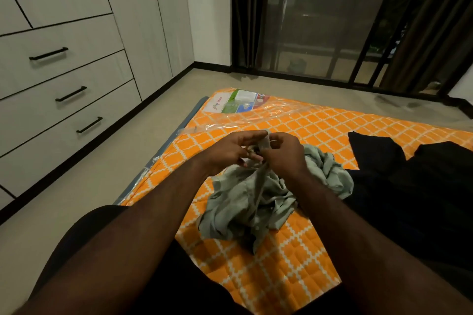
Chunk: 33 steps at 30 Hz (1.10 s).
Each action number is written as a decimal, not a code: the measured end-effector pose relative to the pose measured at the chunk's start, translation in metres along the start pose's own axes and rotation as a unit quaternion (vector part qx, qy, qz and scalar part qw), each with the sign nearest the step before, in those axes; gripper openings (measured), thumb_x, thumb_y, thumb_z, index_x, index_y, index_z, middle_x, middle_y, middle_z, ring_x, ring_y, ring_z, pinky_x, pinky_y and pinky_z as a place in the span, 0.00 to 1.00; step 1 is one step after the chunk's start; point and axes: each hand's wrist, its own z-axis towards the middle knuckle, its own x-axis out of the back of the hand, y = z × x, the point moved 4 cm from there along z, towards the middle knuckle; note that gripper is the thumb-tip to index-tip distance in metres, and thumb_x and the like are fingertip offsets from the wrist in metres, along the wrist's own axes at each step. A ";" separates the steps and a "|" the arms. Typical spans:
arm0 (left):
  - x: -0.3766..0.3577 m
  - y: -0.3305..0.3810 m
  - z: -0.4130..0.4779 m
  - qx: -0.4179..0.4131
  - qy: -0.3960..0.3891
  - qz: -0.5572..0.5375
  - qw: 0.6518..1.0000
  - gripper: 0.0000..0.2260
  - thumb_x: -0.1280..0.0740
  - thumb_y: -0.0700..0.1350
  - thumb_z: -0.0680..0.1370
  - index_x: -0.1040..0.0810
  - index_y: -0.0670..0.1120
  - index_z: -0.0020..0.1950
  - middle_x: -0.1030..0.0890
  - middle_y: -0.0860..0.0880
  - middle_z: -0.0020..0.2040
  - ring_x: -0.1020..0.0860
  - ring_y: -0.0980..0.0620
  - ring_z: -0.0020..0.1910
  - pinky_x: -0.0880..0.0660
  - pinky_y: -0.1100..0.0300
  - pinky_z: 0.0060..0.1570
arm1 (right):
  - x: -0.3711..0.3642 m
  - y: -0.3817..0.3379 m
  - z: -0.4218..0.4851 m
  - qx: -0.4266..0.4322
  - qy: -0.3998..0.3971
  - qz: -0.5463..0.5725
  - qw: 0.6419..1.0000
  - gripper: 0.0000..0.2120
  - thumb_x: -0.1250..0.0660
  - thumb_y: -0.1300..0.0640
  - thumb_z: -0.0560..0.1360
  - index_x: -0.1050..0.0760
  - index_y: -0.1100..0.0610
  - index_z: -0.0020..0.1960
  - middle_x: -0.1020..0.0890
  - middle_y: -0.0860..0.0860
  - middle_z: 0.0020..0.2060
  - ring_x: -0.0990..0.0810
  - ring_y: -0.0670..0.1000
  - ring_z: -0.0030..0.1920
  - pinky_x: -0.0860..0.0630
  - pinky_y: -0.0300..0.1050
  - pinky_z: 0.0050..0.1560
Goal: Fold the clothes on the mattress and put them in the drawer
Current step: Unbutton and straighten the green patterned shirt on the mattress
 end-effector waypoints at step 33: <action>0.029 -0.002 0.017 -0.155 0.287 0.394 0.859 0.14 0.39 0.41 0.72 0.25 0.52 0.56 0.24 0.49 0.37 0.25 0.46 0.36 0.27 0.50 0.32 | 0.007 0.003 -0.006 0.258 0.111 -0.194 0.940 0.15 0.26 0.45 0.75 0.29 0.51 0.42 0.26 0.45 0.33 0.27 0.48 0.33 0.34 0.44 0.32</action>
